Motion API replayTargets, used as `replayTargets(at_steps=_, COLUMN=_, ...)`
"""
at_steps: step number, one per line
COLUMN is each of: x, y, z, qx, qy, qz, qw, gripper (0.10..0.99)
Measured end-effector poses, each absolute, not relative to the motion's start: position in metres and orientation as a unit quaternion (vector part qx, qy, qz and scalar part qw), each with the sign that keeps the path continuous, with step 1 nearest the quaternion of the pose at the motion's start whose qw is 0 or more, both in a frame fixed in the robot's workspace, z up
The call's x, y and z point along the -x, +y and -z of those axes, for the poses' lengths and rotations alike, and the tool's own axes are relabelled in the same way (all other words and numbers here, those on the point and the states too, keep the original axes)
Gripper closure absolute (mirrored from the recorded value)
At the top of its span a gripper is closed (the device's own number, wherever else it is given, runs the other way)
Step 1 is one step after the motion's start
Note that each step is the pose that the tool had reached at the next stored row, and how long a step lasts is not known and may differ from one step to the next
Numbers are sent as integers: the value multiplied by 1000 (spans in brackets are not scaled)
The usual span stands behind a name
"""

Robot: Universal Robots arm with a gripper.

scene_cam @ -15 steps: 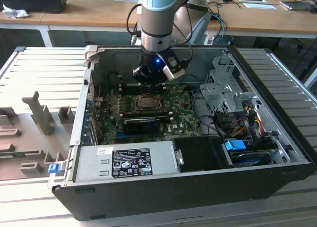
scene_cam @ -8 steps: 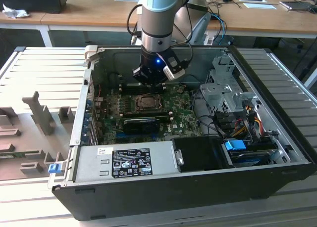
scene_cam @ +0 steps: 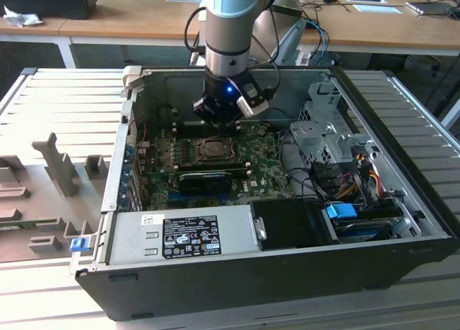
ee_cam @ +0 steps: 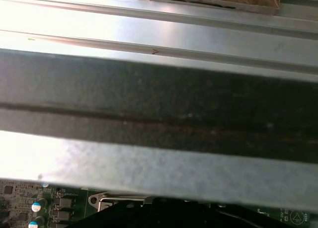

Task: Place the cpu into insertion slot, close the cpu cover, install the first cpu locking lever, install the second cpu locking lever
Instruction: 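Install the first cpu locking lever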

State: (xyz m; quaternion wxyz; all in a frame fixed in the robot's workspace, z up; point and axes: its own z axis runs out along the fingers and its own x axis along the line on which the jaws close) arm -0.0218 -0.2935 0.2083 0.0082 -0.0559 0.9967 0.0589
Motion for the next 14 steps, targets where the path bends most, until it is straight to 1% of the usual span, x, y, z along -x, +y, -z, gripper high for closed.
replayTargets(at_steps=14, x=22, y=-293, z=-203, qx=56, qy=997, qz=-51, qw=8, gripper=980)
